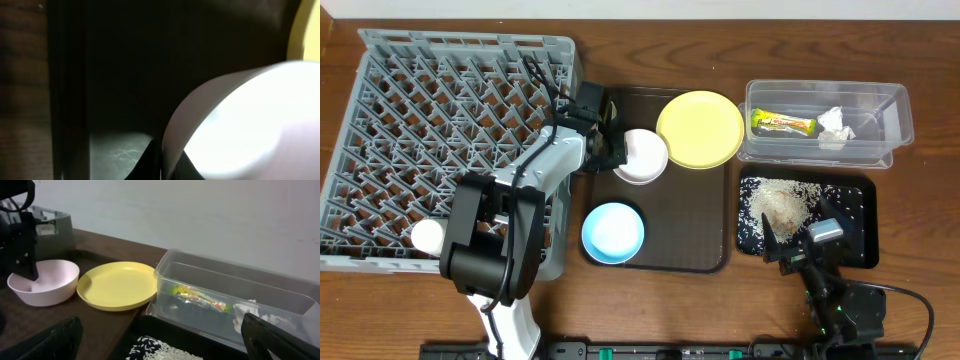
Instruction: Sort waste into correct bins and load items into the dishwasher
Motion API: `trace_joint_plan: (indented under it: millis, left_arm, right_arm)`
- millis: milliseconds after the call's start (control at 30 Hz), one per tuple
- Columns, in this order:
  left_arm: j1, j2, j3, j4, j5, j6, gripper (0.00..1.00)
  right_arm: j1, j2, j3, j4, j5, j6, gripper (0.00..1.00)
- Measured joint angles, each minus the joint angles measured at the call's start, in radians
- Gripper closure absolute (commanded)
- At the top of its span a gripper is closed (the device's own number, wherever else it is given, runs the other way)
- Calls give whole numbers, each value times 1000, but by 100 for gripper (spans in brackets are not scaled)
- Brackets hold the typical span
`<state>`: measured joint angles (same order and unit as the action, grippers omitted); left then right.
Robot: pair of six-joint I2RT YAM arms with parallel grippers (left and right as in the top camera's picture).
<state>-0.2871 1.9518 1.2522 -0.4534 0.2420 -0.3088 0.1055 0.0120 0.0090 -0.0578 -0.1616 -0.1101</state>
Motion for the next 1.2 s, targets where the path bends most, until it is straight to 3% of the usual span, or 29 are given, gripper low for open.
trace_joint_plan:
  millis: [200,367,433,600,733,900,1033,1200]
  left_arm:
    - [2,-70,-1,-36,37,26,92]
    - [23,-258,-1,-80,-32,68,92]
    - [29,-344,0,-98,-128,97,92]
    - [31,-483,7,-119,-525,181,93]
    - [33,-447,7,-65,-875,268,92]
    - [33,-328,7,73,-1207,388,93]
    - [33,-231,7,177,-1366,503,93]
    - [33,-132,7,228,-1452,596,92]
  right_arm:
    - [0,0,0,0,0,0,1]
    - [0,0,0,0,0,0,1]
    - [0,0,0,0,0,0,1]
    - [0,0,0,0,0,0,1]
    - [0,0,0,0,0,0,1]
    - [0,0,0,0,0,0,1]
    - [0,0,0,0,0,0,1]
    - [0,0,0,0,0,0,1]
